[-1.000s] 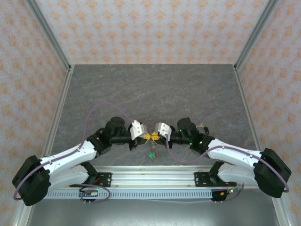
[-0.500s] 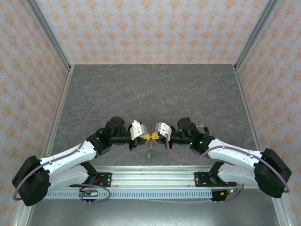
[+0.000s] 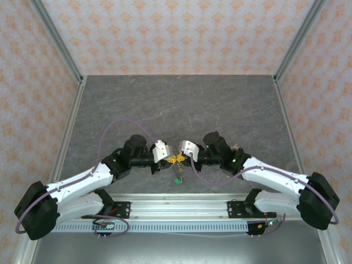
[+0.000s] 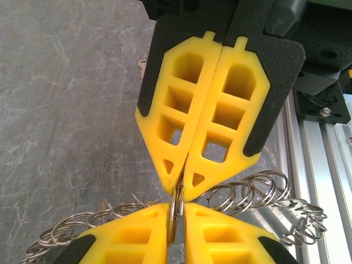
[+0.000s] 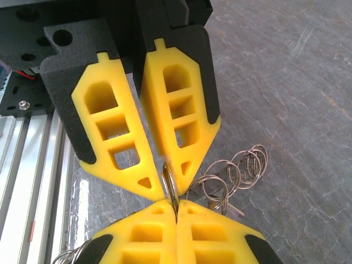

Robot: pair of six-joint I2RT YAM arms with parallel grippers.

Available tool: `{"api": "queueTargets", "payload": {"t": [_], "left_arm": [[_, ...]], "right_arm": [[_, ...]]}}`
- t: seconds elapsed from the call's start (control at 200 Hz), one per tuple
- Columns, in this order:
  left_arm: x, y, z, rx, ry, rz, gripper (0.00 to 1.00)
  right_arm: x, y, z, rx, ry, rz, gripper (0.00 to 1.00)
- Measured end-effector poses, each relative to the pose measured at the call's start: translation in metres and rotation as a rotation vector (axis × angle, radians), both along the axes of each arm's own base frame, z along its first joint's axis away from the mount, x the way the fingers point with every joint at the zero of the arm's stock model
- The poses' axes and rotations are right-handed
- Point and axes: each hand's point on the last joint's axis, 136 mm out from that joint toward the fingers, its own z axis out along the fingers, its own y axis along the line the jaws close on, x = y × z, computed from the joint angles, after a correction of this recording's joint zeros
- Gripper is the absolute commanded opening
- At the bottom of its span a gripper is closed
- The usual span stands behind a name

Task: Put the keys on the keyring

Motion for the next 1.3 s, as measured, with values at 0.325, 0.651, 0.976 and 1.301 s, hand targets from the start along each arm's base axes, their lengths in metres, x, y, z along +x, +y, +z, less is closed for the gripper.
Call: {"api": "queueTargets", "payload": {"t": [0.325,0.651,0.976,1.301], "left_arm": [[0.0016,-0.0015,-0.0001,0.010,-0.010,-0.008,0.00],[0.0007,-0.0024,-0.0012,-0.006,0.001,0.002,0.00],[-0.0001,-0.0018,0.0033,-0.035,0.016,0.018,0.00],[0.0000,-0.0019,0.0031,-0.043,0.020,0.023,0.00]], "right_arm": [[-0.0012,-0.0035,0.0016,-0.013,0.006,-0.004,0.00],[-0.0005,-0.0050,-0.0034,0.038,-0.029,-0.021,0.07],[0.0014,-0.0028,-0.0017,0.096,-0.032,-0.040,0.10],[0.0008,-0.0023,-0.0013,0.116,-0.012,-0.047,0.15]]}}
